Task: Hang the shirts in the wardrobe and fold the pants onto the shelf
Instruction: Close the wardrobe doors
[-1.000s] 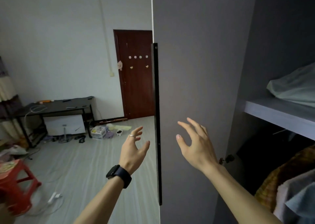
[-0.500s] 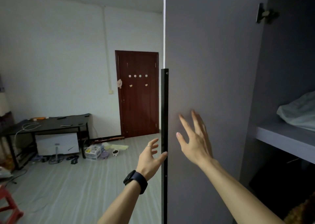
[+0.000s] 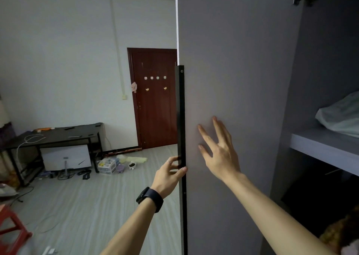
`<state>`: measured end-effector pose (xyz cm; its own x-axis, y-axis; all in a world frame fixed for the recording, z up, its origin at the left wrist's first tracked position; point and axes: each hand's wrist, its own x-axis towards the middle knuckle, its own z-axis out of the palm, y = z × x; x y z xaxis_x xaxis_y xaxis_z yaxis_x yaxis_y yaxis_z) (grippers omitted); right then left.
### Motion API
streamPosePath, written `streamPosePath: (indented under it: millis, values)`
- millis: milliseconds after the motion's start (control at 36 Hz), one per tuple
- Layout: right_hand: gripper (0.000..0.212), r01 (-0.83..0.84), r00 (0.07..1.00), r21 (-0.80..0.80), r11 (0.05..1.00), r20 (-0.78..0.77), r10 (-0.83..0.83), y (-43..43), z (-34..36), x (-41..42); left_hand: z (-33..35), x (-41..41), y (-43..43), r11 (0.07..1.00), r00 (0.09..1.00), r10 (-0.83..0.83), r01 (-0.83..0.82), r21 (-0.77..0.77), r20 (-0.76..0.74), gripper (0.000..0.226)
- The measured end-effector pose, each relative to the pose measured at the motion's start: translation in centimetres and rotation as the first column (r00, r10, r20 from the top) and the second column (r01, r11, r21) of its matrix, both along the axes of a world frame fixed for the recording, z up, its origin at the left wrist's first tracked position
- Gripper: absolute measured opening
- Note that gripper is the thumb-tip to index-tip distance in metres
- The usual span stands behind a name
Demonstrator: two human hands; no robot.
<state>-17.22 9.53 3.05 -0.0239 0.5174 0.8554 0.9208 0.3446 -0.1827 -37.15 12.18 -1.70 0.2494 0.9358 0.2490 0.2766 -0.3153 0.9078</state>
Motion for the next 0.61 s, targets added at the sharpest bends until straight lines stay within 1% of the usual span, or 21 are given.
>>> streamPosePath:
  millis: [111, 250, 306, 389, 500, 528, 611]
  values:
    - [0.068, -0.023, 1.0, -0.009, 1.0, -0.017, 0.023, -1.1, -0.2, 0.1, -0.4, -0.2, -1.3, 1.0, 1.0, -0.019, 0.019, 0.008, 0.021, 0.034]
    - [0.072, -0.033, 0.999, -0.054, 0.998, -0.045, 0.031, -4.0, -0.7, 0.6, -0.5, -0.3, -3.5, 0.993, 0.992, -0.113, 0.114, -0.013, 0.048, 0.056]
    - [0.071, -0.038, 0.997, -0.082, 0.996, -0.065, 0.033, -5.5, -0.8, 1.0, -0.6, 0.0, -4.7, 0.988, 0.987, -0.152, 0.153, -0.015, 0.055, 0.054]
    - [0.07, -0.036, 0.995, -0.113, 0.993, -0.098, 0.024, -8.0, -1.1, 1.3, -0.9, 0.5, -6.6, 0.984, 0.983, -0.177, 0.176, 0.013, 0.049, 0.043]
    - [0.069, -0.102, 0.983, -0.199, 0.975, -0.171, 0.067, -11.2, -1.6, 1.7, -1.1, 1.3, -8.9, 0.98, 0.979, -0.195, 0.191, 0.059, 0.061, 0.039]
    - [0.069, -0.12, 0.98, -0.218, 0.968, -0.18, 0.081, -12.0, -1.9, 1.9, -1.2, 1.5, -9.4, 0.979, 0.978, -0.196, 0.192, 0.063, 0.066, 0.041]
    - [0.076, -0.124, 0.977, -0.27, 0.955, -0.201, 0.07, -14.7, -3.4, 2.8, -1.4, 2.4, -11.4, 0.972, 0.971, -0.23, 0.226, 0.061, 0.063, 0.057]
